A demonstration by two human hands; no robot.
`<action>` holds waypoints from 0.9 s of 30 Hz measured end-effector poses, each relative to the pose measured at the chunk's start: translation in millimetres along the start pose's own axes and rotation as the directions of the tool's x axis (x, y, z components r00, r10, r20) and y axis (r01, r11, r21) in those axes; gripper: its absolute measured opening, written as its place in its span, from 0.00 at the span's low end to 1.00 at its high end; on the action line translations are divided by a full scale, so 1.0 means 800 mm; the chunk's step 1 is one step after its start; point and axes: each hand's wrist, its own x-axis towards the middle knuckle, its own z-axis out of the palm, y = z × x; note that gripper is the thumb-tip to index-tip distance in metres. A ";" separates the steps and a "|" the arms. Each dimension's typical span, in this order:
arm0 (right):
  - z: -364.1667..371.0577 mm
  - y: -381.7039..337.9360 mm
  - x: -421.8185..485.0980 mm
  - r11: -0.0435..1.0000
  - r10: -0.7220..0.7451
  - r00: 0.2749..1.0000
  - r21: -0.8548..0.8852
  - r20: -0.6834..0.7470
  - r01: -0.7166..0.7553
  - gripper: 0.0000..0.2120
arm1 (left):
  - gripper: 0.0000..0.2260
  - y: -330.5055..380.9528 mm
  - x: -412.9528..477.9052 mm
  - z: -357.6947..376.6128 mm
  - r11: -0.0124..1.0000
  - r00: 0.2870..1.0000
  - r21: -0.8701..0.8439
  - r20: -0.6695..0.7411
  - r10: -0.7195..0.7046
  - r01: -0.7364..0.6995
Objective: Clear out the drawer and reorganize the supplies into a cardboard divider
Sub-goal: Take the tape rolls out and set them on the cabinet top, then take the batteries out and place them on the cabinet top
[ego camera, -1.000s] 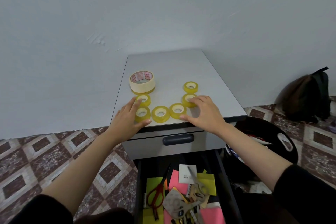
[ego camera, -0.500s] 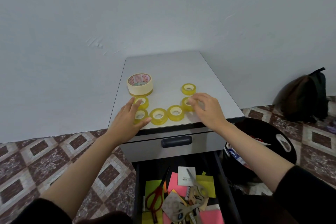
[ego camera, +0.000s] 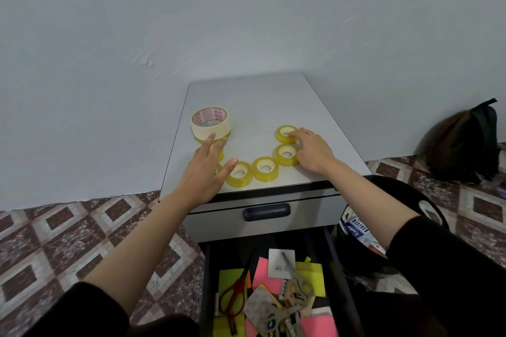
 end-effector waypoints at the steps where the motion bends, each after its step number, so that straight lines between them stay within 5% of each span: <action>1: -0.001 0.001 -0.003 1.000 -0.010 1.000 0.006 0.001 0.010 0.29 | 0.26 0.000 -0.002 0.002 1.000 1.000 0.004 0.003 0.001 -0.001; 4: -0.001 0.006 -0.011 0.999 -0.005 1.000 0.037 -0.027 0.006 0.29 | 0.24 -0.002 -0.015 0.007 1.000 0.999 0.003 -0.044 0.017 -0.017; 6: -0.001 0.009 -0.022 0.998 -0.005 0.981 0.063 -0.195 0.017 0.23 | 0.20 -0.001 -0.033 0.010 0.991 0.980 0.049 -0.151 0.133 -0.127; 9: 0.009 0.011 -0.064 0.977 -0.040 0.863 0.162 -0.504 0.140 0.09 | 0.18 0.004 -0.065 0.025 0.964 0.925 0.053 -0.270 0.265 -0.261; 12: 0.037 0.013 -0.120 0.938 -0.080 0.774 0.216 -0.628 0.273 0.04 | 0.14 0.014 -0.103 0.048 0.955 0.910 0.008 -0.299 0.286 -0.298; 17: 0.105 0.044 -0.191 0.944 -0.087 0.901 0.253 -0.426 0.211 0.05 | 0.08 0.013 -0.170 0.104 0.983 0.974 -0.100 -0.182 0.133 -0.153; 20: 0.148 0.070 -0.219 0.966 -0.049 0.972 0.237 -0.231 0.105 0.03 | 0.07 0.001 -0.201 0.138 0.990 1.000 -0.140 0.020 -0.006 0.008; 27: 0.220 0.110 -0.258 0.996 0.036 0.983 0.068 0.182 -0.049 0.07 | 0.12 -0.053 -0.240 0.206 0.958 0.891 -0.048 0.385 -0.242 0.281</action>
